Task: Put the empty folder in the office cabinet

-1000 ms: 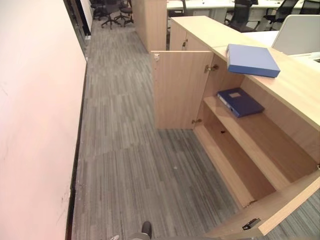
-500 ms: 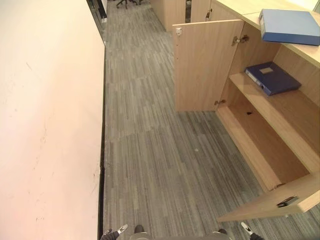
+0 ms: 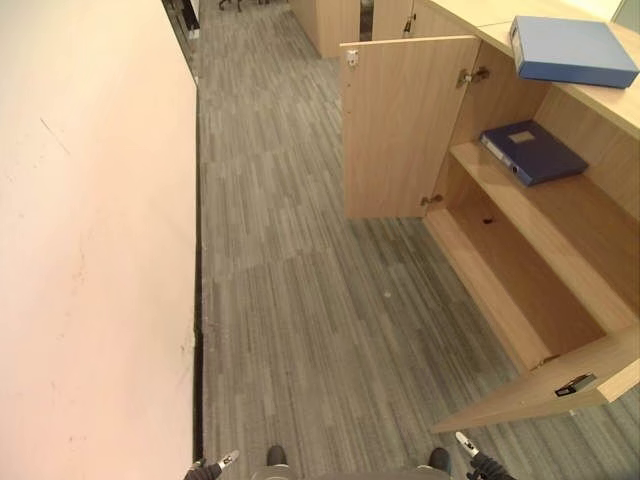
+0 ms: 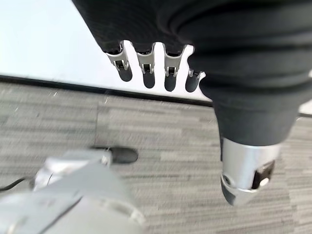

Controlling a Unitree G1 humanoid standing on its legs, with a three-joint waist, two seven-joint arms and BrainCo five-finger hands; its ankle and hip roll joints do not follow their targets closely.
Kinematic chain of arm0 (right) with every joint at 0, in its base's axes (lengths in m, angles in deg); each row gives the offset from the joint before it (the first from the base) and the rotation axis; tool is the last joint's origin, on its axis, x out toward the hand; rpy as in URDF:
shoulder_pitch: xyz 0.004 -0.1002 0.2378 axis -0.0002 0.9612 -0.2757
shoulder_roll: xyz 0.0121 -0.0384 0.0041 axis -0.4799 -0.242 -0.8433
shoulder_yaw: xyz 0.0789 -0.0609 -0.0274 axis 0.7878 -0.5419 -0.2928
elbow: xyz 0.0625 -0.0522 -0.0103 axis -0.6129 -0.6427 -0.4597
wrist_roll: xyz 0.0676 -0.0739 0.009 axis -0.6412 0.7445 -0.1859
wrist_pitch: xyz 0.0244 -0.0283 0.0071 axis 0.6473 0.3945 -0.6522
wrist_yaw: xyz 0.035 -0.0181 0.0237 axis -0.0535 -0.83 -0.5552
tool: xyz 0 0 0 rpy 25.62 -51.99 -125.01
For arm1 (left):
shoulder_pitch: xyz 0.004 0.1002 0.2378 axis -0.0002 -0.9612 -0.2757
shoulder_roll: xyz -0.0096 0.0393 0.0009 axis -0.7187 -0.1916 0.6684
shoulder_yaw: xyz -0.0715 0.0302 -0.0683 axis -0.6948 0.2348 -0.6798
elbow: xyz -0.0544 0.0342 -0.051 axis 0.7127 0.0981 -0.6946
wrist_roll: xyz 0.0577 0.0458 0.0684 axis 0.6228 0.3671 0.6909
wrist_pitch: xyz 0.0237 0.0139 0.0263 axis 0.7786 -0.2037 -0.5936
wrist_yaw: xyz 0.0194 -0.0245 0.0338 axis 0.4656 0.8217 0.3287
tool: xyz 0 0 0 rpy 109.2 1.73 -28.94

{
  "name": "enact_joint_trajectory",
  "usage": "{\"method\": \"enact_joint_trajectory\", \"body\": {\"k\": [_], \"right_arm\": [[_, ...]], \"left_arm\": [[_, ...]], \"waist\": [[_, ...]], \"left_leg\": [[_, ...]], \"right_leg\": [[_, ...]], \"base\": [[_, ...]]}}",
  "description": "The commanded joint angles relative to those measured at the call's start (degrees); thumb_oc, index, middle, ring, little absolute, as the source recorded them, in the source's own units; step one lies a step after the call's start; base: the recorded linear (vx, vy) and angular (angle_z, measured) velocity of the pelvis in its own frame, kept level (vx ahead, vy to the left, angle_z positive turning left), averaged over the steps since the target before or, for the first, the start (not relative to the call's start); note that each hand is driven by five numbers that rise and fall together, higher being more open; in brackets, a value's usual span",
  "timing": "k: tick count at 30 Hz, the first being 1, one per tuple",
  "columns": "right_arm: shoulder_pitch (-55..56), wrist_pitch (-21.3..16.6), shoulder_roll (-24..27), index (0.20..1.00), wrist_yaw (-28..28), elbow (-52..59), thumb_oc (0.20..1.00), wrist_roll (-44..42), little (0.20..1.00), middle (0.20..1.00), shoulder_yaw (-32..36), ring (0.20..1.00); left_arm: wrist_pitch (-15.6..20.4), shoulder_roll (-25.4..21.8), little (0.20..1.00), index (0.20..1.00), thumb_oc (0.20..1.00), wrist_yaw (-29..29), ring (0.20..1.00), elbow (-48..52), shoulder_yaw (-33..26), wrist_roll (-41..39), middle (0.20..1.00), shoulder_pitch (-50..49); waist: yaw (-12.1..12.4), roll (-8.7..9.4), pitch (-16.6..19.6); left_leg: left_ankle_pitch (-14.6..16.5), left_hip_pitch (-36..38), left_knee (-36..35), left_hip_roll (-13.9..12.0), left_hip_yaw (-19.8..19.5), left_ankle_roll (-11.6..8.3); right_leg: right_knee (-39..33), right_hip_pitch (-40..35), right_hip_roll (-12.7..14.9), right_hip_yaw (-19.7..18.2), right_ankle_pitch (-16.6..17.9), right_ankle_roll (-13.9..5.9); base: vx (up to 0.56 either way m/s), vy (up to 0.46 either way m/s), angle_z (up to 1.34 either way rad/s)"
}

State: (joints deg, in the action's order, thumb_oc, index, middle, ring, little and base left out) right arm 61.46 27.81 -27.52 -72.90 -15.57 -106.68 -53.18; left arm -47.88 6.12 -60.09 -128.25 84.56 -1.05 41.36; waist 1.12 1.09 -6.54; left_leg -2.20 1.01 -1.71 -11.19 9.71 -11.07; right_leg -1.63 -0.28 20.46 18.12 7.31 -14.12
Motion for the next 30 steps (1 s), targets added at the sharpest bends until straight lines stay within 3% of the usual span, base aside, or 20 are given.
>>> {"method": "enact_joint_trajectory", "body": {"k": [1, 3, 4, 6, 8, 9, 11, 13, 16, 17, 18, 19, 20, 24, 30], "right_arm": [[-2.4, -0.9, -0.5, 1.000, -0.2, 0.1, 1.000, -1.7, 1.000, 1.000, 0.1, 1.000], [-2.8, -0.9, -0.5, 1.000, -0.1, 0.1, 1.000, -1.5, 1.000, 1.000, 0.1, 1.000], [-2.8, -0.7, -0.7, 1.000, -0.2, 0.3, 1.000, -1.3, 1.000, 1.000, 0.2, 1.000], [-2.9, -0.6, -0.7, 1.000, -0.3, 0.3, 1.000, -1.1, 1.000, 1.000, 0.3, 1.000], [-2.9, -0.4, -0.6, 1.000, -0.5, 0.3, 1.000, -0.8, 1.000, 1.000, 0.4, 1.000], [-3.2, -0.3, -0.4, 1.000, -0.6, 0.7, 1.000, -0.8, 1.000, 1.000, 0.4, 1.000], [-3.5, -0.6, -0.4, 1.000, -0.8, 0.6, 1.000, -1.1, 1.000, 1.000, 0.1, 1.000], [-3.6, -0.7, -0.4, 1.000, -0.9, 0.4, 1.000, -1.7, 1.000, 1.000, -0.3, 1.000], [-4.2, -0.9, -0.6, 1.000, -1.2, 1.0, 1.000, -2.4, 1.000, 1.000, -2.1, 1.000], [-4.3, -0.9, -0.6, 1.000, -1.2, 1.0, 1.000, -2.4, 1.000, 1.000, -2.1, 1.000], [-4.9, -1.2, -0.8, 1.000, -1.3, 1.2, 1.000, -3.0, 1.000, 1.000, -3.4, 1.000], [-5.0, -1.2, -0.8, 1.000, -1.3, 1.2, 1.000, -3.1, 1.000, 1.000, -3.4, 1.000], [-5.2, -1.6, -0.8, 1.000, -1.2, 1.3, 1.000, -3.7, 1.000, 1.000, -4.2, 1.000], [-5.0, -1.8, -1.0, 1.000, -1.1, 0.6, 1.000, -3.1, 1.000, 1.000, -4.9, 1.000], [-3.1, -1.6, -0.9, 1.000, -0.6, -0.9, 1.000, -2.0, 1.000, 1.000, -4.8, 1.000]], "left_arm": [[0.9, -3.4, 1.000, 1.000, 1.000, -0.4, 1.000, -0.6, -0.2, 0.5, 1.000, 2.5], [1.0, -3.8, 1.000, 1.000, 1.000, -0.4, 1.000, -0.3, 0.2, 0.6, 1.000, 3.3], [1.2, -4.0, 1.000, 1.000, 1.000, -0.2, 1.000, -0.1, 0.7, 0.9, 1.000, 3.7], [1.0, -4.0, 1.000, 1.000, 1.000, 0.0, 1.000, -0.2, 0.8, 1.2, 1.000, 3.8], [1.0, -3.9, 1.000, 1.000, 1.000, 0.1, 1.000, -0.2, 1.0, 1.7, 1.000, 3.7], [0.8, -3.3, 1.000, 1.000, 1.000, 0.5, 1.000, -0.6, 1.2, 1.6, 1.000, 3.4], [0.8, -3.0, 1.000, 1.000, 1.000, 0.6, 1.000, -0.7, 1.4, 1.7, 1.000, 3.1], [0.6, -2.7, 1.000, 1.000, 1.000, 1.1, 1.000, -1.2, 1.5, 2.4, 1.000, 2.5], [0.2, -2.5, 1.000, 1.000, 1.000, 1.6, 1.000, -1.7, 1.6, 2.4, 1.000, 1.5], [0.2, -2.5, 1.000, 1.000, 1.000, 1.6, 1.000, -1.7, 1.5, 2.5, 1.000, 1.6], [0.1, -2.4, 1.000, 1.000, 1.000, 1.7, 1.000, -1.8, 1.5, 2.1, 1.000, 1.2], [0.1, -2.4, 1.000, 1.000, 1.000, 1.7, 1.000, -1.8, 1.5, 2.1, 1.000, 1.3], [0.0, -2.3, 1.000, 1.000, 1.000, 1.8, 1.000, -2.1, 1.5, 2.4, 1.000, 1.1], [0.0, -2.0, 1.000, 1.000, 1.000, 1.8, 1.000, -1.9, 1.3, 2.7, 1.000, 1.3], [0.3, -1.3, 1.000, 1.000, 1.000, 1.3, 1.000, -1.3, 0.9, 2.5, 1.000, 0.9]], "waist": [[1.7, 2.00, -2.4], [1.8, 2.65, -3.1], [1.9, 3.07, -3.3], [2.0, 3.17, -3.3], [2.0, 2.97, -3.2], [2.0, 1.82, -3.5], [1.6, 1.00, -3.4], [1.7, 0.25, -2.8], [1.7, -0.91, -2.4], [1.6, -0.86, -2.3], [1.1, -1.30, -3.0], [1.1, -1.25, -2.9], [0.7, -0.91, -3.5], [0.3, 0.28, -3.0], [0.4, 0.84, -1.2]], "left_leg": [[2.5, -5.3, 5.6, -3.8, -4.3, 0.27], [4.0, -7.6, 8.1, -2.6, -5.3, 1.00], [5.7, -8.9, 9.5, -0.6, -6.0, 2.19], [6.4, -9.1, 9.7, 0.9, -6.1, 3.16], [6.7, -8.7, 9.2, 2.4, -6.1, 4.12], [7.2, -7.8, 8.5, 4.5, -6.4, 5.94], [6.7, -6.9, 7.0, 6.8, -7.1, 7.49], [5.7, -4.6, 3.2, 8.7, -7.4, 8.63], [3.9, -1.4, -1.8, 10.4, -7.6, 9.88], [3.6, -1.6, -1.9, 10.5, -7.6, 9.88], [3.1, -0.1, -3.2, 11.7, -8.0, 10.42], [3.0, -0.2, -3.2, 11.8, -8.0, 10.43], [3.2, 0.4, -3.3, 13.2, -8.6, 10.63], [3.4, 0.6, -3.3, 15.2, -8.9, 10.93], [4.2, 1.5, -3.3, 15.2, -8.5, 11.05]], "right_leg": [[-0.3, 1.3, 4.1, -0.1, 4.2, -0.88], [-0.8, 1.8, 4.9, 0.2, 6.1, -0.88], [-1.1, 2.3, 6.4, 0.5, 9.7, -0.88], [-1.0, 2.4, 7.5, 0.6, 11.7, -0.88], [-0.6, 2.8, 9.0, 0.5, 13.9, -0.88], [2.0, 3.2, 11.7, -0.2, 17.1, -0.88], [4.4, 3.2, 11.7, -3.0, 15.4, -0.82], [5.1, 3.1, 8.3, -5.3, 11.2, 0.36], [5.4, 5.1, 0.3, -4.9, 3.6, 3.00], [5.3, 5.3, 0.4, -4.8, 3.7, 3.04], [5.2, 7.6, -6.1, -5.8, 0.6, 4.58], [5.2, 7.7, -6.0, -5.8, 0.7, 4.60], [4.3, 8.6, -10.7, -6.7, -0.4, 5.10], [-0.2, 7.8, -14.6, -5.4, 0.4, 5.55], [-3.4, 4.9, -16.4, -7.3, 0.4, 6.15]], "base": [[-0.11, 0.108, 0.08], [-0.12, 0.192, 0.15], [-0.06, 0.195, 0.27], [-0.01, 0.208, 0.24], [0.02, 0.266, 0.09], [0.02, 0.328, 0.18], [0.05, 0.395, 0.28], [0.12, 0.330, 0.24], [0.13, 0.221, -0.09], [0.10, 0.193, -0.24], [0.06, 0.133, 0.14], [0.10, 0.207, 0.48], [0.05, 0.099, 0.48], [0.07, 0.023, 0.05], [0.11, -0.050, 0.02]]}}
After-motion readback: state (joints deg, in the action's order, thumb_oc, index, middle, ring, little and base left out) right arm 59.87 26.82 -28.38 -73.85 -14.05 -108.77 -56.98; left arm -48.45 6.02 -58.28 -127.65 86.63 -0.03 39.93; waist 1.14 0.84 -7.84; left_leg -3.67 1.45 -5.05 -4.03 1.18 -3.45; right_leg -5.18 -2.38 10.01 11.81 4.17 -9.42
